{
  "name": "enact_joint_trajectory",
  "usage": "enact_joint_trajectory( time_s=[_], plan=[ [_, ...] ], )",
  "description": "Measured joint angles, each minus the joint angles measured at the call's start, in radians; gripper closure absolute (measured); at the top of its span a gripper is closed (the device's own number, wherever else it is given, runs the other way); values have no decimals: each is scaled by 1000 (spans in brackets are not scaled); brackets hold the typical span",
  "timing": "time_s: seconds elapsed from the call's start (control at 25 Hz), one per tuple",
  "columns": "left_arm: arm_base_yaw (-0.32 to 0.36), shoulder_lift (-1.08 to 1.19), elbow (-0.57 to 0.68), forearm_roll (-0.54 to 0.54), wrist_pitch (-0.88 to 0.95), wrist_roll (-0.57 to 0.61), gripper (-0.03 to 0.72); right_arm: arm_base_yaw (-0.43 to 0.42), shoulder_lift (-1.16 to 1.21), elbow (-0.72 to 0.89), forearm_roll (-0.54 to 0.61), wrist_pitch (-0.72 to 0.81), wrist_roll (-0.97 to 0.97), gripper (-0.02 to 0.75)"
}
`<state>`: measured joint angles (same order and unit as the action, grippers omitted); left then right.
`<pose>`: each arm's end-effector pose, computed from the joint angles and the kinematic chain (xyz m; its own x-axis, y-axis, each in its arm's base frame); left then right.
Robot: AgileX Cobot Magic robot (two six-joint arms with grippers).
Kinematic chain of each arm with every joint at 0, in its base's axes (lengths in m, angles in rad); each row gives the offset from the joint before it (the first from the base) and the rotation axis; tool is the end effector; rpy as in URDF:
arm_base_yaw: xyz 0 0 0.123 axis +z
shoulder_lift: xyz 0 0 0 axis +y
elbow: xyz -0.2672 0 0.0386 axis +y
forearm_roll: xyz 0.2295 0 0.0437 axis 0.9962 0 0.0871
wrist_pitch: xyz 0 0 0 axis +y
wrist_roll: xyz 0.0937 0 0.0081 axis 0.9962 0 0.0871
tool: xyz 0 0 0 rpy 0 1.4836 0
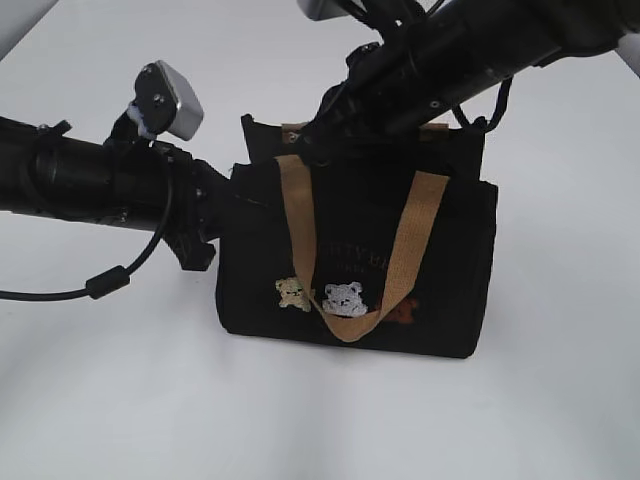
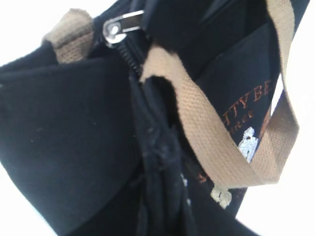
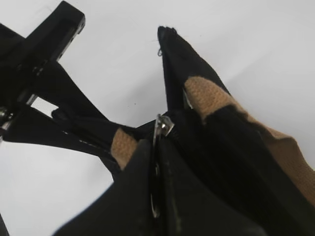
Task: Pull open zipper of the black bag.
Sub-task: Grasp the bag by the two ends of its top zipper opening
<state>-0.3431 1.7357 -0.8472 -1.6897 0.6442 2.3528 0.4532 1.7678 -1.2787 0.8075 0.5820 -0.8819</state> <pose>0.2803 -0.1598 0.1804 -0.0845 0.5349 -0.8406 0.9246 0.3566 0.1340 0.3176 0.1963 0.2446 -0.5487 -0.4340 -0.7145 -0.7428 0.6453 0.1784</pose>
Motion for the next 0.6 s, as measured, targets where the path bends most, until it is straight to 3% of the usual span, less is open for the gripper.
enact_joint_trajectory(
  time_s=[0.44, 0.6],
  plan=[
    [0, 0, 0, 0, 10, 0, 624, -197, -64, 0, -2, 271, 46, 734],
    [-1, 0, -1, -6, 22, 1, 624, -300, -120, 0, -67, 409, 115, 734]
  ],
)
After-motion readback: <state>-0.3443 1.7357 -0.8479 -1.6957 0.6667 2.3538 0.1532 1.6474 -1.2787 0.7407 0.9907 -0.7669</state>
